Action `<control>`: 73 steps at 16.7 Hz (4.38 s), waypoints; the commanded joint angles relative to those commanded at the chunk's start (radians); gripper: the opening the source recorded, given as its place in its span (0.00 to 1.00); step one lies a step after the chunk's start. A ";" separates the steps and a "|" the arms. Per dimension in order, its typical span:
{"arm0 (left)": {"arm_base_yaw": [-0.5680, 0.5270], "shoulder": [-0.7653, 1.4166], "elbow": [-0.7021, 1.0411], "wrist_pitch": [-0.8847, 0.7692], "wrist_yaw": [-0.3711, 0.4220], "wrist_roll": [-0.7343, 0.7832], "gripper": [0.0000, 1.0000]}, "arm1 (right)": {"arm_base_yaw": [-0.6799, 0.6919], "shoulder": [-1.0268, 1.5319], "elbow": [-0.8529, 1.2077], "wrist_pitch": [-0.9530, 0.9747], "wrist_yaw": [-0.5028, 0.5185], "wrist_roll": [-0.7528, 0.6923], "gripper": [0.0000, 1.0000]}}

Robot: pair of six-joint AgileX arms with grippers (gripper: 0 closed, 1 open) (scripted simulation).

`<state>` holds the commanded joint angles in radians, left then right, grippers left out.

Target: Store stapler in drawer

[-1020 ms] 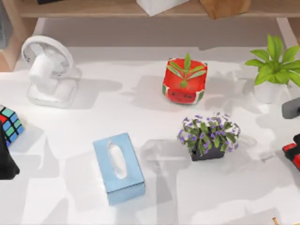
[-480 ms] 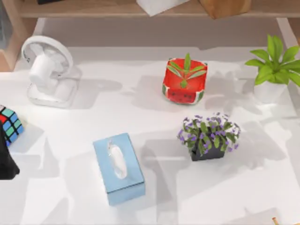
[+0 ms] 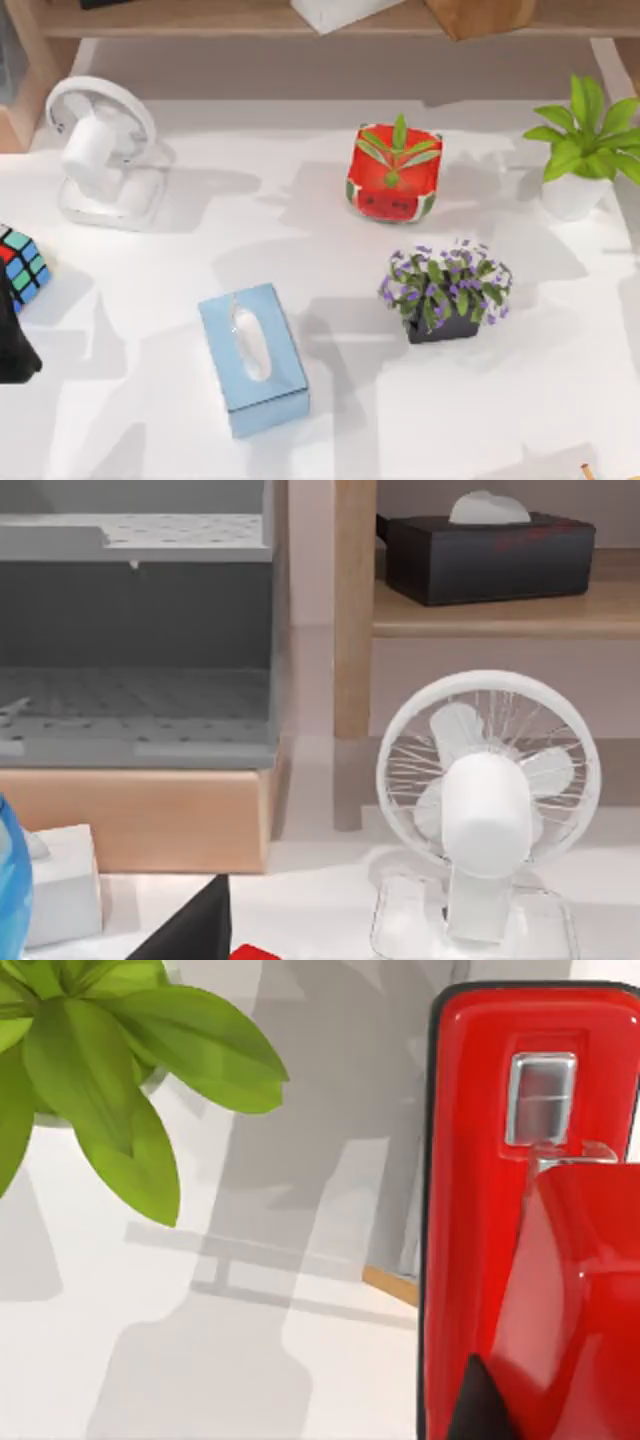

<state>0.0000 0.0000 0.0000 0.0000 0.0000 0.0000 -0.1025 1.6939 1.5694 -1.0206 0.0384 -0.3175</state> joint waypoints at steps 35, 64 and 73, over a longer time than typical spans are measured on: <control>0.000 0.000 0.000 0.000 0.000 0.000 1.00 | -0.271 0.874 0.917 -0.441 -0.032 -0.081 0.00; 0.000 0.000 0.000 0.000 0.000 0.000 1.00 | -0.281 0.862 0.844 -0.402 -0.037 -0.047 0.90; 0.000 0.000 0.000 0.000 0.000 0.000 1.00 | -0.281 0.862 0.844 -0.402 -0.037 -0.047 1.00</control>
<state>0.0000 0.0000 0.0000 0.0000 0.0000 0.0000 -0.3839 2.5558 2.4134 -1.4223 0.0012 -0.3641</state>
